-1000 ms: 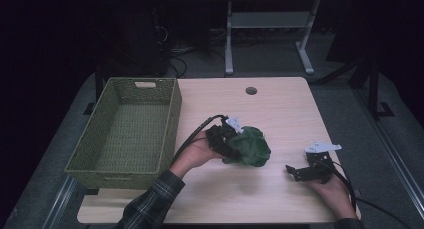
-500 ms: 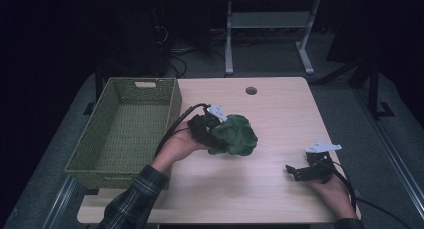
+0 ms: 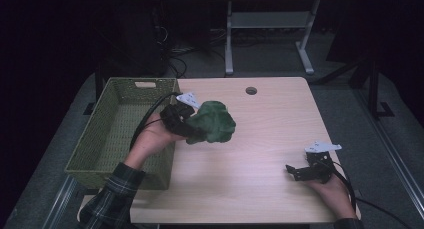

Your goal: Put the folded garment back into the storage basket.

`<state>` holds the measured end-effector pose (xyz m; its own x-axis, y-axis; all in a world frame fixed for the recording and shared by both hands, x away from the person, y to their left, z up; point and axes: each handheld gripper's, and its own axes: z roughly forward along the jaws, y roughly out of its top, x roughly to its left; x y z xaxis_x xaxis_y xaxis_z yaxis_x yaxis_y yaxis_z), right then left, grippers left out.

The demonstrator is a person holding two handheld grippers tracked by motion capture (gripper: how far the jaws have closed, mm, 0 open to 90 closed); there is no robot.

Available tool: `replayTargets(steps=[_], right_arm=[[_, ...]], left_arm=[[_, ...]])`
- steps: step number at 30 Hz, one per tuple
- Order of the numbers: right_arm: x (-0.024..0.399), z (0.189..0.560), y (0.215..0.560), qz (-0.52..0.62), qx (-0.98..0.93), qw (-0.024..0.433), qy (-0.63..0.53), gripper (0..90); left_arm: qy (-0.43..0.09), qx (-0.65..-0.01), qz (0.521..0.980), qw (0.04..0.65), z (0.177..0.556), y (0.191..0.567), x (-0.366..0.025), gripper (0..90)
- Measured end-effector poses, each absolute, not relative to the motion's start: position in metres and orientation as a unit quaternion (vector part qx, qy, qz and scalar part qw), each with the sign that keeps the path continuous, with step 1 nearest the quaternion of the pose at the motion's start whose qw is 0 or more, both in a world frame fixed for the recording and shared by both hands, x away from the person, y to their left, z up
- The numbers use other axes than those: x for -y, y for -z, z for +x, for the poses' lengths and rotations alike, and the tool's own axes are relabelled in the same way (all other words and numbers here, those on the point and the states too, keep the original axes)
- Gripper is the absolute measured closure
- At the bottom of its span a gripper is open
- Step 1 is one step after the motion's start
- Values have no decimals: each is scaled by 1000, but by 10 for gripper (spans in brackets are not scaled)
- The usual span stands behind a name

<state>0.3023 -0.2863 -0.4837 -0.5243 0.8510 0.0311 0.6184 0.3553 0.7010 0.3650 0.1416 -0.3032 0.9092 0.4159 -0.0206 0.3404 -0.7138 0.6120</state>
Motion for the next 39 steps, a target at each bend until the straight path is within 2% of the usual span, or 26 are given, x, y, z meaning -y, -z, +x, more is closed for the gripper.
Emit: replayTargets(steps=[21,39], right_arm=[[286,302,484,458,-804,172,-338,19],[287,303,484,457,-804,176,-338,19]], left_arm=[[-115,-288,891,331,356,278,-236,658],[-147,-370,859,322,351,298,-299,655]])
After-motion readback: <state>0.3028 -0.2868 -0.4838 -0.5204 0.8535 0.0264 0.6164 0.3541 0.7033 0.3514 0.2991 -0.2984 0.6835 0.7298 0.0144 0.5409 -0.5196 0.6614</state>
